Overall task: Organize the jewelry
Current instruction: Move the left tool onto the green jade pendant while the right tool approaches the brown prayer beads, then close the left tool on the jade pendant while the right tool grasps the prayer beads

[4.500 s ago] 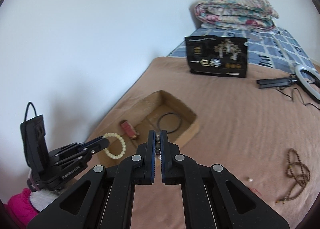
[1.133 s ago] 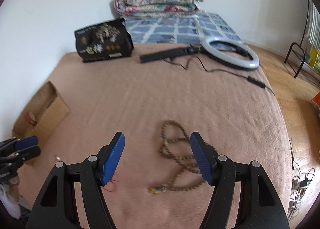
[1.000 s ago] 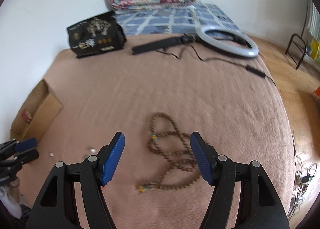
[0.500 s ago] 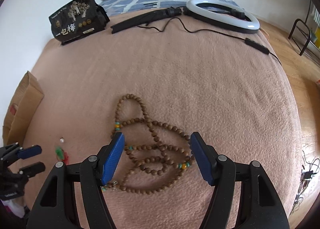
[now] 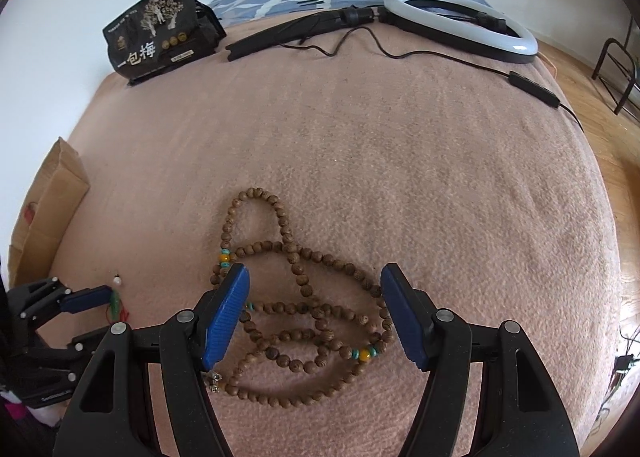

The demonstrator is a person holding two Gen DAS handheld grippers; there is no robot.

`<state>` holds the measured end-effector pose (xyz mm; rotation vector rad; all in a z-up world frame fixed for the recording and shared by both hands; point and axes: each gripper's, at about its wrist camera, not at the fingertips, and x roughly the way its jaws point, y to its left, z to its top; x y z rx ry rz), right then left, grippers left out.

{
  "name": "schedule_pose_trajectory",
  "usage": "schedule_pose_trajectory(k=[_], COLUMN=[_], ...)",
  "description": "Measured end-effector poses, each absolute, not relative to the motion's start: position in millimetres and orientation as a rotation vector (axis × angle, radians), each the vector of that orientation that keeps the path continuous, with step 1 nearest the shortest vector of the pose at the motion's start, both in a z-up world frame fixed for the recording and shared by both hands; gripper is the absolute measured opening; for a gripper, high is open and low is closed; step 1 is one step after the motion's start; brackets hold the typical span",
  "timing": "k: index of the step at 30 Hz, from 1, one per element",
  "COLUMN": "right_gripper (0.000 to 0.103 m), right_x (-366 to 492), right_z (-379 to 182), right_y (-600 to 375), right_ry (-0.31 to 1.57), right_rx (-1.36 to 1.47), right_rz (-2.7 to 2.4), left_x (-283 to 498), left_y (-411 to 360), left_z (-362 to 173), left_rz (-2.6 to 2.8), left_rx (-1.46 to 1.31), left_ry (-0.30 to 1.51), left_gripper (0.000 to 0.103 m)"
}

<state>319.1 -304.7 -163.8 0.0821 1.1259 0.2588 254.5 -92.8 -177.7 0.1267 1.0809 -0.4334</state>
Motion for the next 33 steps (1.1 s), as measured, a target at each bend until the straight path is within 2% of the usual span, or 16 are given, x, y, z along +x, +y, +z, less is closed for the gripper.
schedule_pose_trajectory(k=[2,8,10,15,19,22,25,27,29,32,33], right_gripper=[0.076,0.081,0.081,0.081,0.083,0.079,0.070,0.054,0.029,0.010,0.010], right_x=[320.7,322.4,322.1,318.7,313.1,308.7,304.7,304.1,304.6,303.8,301.9], right_z=[-166.7,-176.1,-175.7,-175.0,-176.7,-178.3,-180.8,-179.6,-177.4,-175.9,-175.1], right_y=[-304.4,-306.5,-309.1,-303.4,-293.2,-278.3,-271.7,-271.8,-274.6,-278.2,-278.8], right_ry=[1.128,1.139,1.139,1.163,1.165,1.168,1.162,1.159,1.159,1.163,1.161], right_rx=[0.085,0.114,0.149,0.111,0.057,-0.071,-0.145,-0.149,-0.141,-0.120,-0.121], right_rz=[0.264,0.289,0.301,0.353,0.382,0.378,0.354,0.350,0.335,0.330,0.325], left_x=[255.6,253.1,255.3,255.9,255.6,256.0,255.3,254.6,254.2,252.9,252.3], left_y=[-93.0,-94.3,-93.9,-92.5,-92.6,-92.4,-91.8,-91.1,-90.0,-88.8,-88.3], left_z=[-178.6,-180.2,-180.4,-180.3,-180.4,-180.6,-179.9,-179.5,-179.2,-177.8,-176.9], left_rz=[-0.433,-0.441,-0.445,-0.445,-0.446,-0.446,-0.447,-0.448,-0.449,-0.449,-0.450], left_rx=[0.131,0.160,0.156,0.155,0.157,0.156,0.153,0.150,0.146,0.138,0.137], left_ry=[1.079,1.067,1.070,1.071,1.068,1.067,1.066,1.065,1.065,1.065,1.064], left_gripper=[0.040,0.040,0.040,0.031,0.030,0.030,0.030,0.029,0.029,0.029,0.029])
